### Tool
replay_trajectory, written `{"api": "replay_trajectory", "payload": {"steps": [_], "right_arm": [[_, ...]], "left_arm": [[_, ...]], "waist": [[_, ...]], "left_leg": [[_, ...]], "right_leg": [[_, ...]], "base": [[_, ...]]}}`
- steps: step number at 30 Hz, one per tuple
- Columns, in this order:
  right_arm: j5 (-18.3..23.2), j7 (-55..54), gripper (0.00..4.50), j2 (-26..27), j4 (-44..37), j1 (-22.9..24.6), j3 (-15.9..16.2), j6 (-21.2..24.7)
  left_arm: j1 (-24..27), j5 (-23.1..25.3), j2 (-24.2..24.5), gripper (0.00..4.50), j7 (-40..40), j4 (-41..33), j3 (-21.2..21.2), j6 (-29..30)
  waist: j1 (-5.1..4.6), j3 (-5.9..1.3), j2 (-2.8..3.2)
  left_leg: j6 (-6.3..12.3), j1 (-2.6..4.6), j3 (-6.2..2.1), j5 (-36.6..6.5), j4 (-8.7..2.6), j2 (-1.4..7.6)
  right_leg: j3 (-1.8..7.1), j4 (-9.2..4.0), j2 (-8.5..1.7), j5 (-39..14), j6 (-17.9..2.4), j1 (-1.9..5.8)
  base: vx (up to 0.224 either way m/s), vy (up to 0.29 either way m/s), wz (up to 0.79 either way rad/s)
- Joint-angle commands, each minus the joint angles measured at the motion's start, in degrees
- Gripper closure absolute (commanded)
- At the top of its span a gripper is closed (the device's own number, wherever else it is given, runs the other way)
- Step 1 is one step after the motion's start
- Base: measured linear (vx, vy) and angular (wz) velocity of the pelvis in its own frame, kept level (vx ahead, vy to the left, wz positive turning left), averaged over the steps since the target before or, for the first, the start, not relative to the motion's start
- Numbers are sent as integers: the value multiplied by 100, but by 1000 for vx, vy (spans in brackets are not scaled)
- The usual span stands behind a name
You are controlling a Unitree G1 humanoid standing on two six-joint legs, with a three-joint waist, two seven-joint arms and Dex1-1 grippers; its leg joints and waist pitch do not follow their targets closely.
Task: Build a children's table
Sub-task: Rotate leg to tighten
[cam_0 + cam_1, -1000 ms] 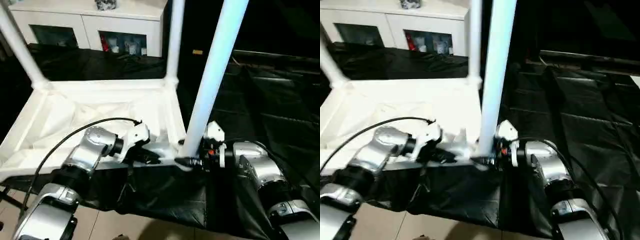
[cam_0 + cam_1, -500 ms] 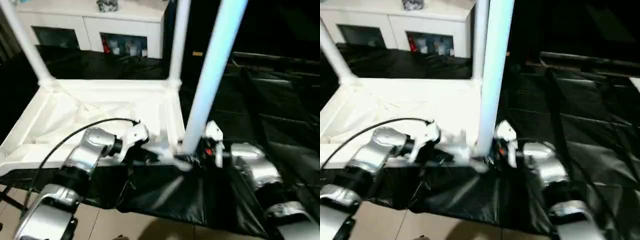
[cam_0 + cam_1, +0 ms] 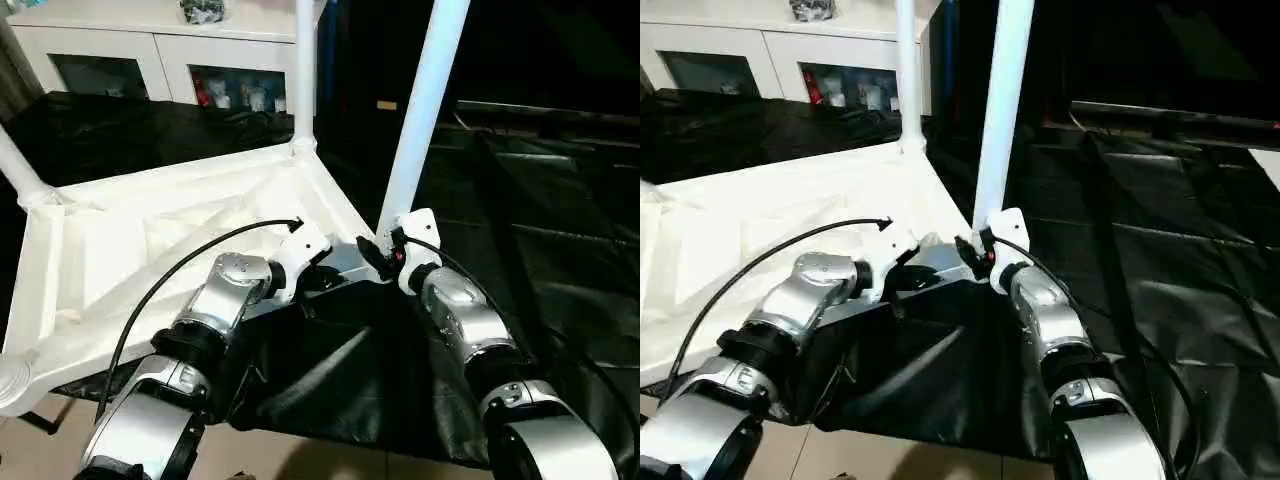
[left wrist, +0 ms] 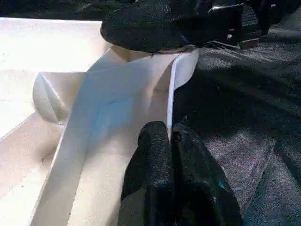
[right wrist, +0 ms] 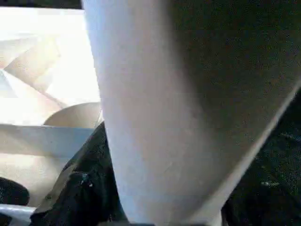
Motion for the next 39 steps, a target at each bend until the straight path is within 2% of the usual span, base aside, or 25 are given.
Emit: {"api": "replay_trajectory", "payload": {"steps": [1,4,6,8,10,12,14,16,23,28,36,37,39], "right_arm": [[1,535,124,533,228,167,391,129],[7,780,83,429,145,189,465,6],[50,968,83,389,104,203,487,14],[150,2042,83,136,-130,334,694,-50],[203,2471,83,19,-235,380,744,-43],[264,2927,83,-130,-354,420,813,-10],[302,3377,83,-295,-452,451,896,49],[323,3633,83,-403,-514,465,945,90],[380,5102,136,-928,-843,520,1214,460],[365,5320,172,-986,-902,543,1295,552],[418,5311,194,-898,-987,571,1240,690],[411,5167,194,-854,-982,587,1207,692],[402,4983,194,-800,-965,605,1163,692]], "left_arm": [[-70,-71,-279,450,343,45,-14,-122],[-18,-99,-192,450,121,-35,-28,-169],[-1,-105,-147,450,37,-63,-43,-170],[75,-182,49,450,-436,-172,-94,-231],[108,-229,138,450,-677,-227,-118,-239],[138,-275,233,450,-936,-282,-144,-250],[162,-323,326,450,-1194,-330,-163,-246],[174,-341,389,450,-1339,-355,-181,-252],[225,-390,826,450,-2101,-470,-288,-213],[223,-410,904,450,-2248,-488,-250,-184],[246,-447,931,450,-2229,-544,-241,-141],[237,-420,879,450,-2056,-518,-202,-130],[219,-389,811,450,-1856,-481,-154,-110]], "waist": [[4,-251,-39],[-4,-258,-37],[-7,-266,-40],[3,-275,-50],[5,-276,-53],[15,-265,-47],[25,-253,-44],[28,-256,-42],[75,-264,-49],[152,-262,-51],[158,-271,-50],[157,-274,-36],[157,-266,-48]], "left_leg": [[250,-12,-13,-1044,-338,125],[225,-6,-15,-1100,-340,132],[250,-14,-16,-998,-333,133],[391,-39,-10,-897,-309,129],[465,-44,-7,-809,-298,131],[504,-42,0,-816,-297,137],[456,-19,5,-952,-308,153],[433,-20,5,-972,-308,164],[523,-17,11,-857,-287,166],[427,14,9,-921,-301,180],[389,0,2,-856,-297,169],[384,2,1,-851,-296,170],[372,4,3,-888,-300,170]], "right_leg": [[255,-449,-378,-786,-1163,243],[260,-445,-375,-771,-1169,242],[260,-423,-376,-581,-1199,255],[254,-395,-370,-303,-1257,286],[246,-377,-368,-128,-1322,286],[234,-382,-364,-168,-1362,285],[230,-412,-371,-478,-1362,270],[234,-403,-369,-522,-1386,267],[229,-378,-366,-327,-1473,262],[238,-379,-379,-460,-1470,248],[230,-360,-377,-309,-1460,261],[230,-357,-379,-281,-1470,259],[230,-366,-378,-327,-1464,258]], "base": [[0,0,0],[0,0,0],[0,0,0],[0,0,0],[0,0,0],[0,0,0],[0,0,0],[0,0,0],[0,0,0],[0,0,0],[0,0,0],[0,0,0],[0,0,0]]}}
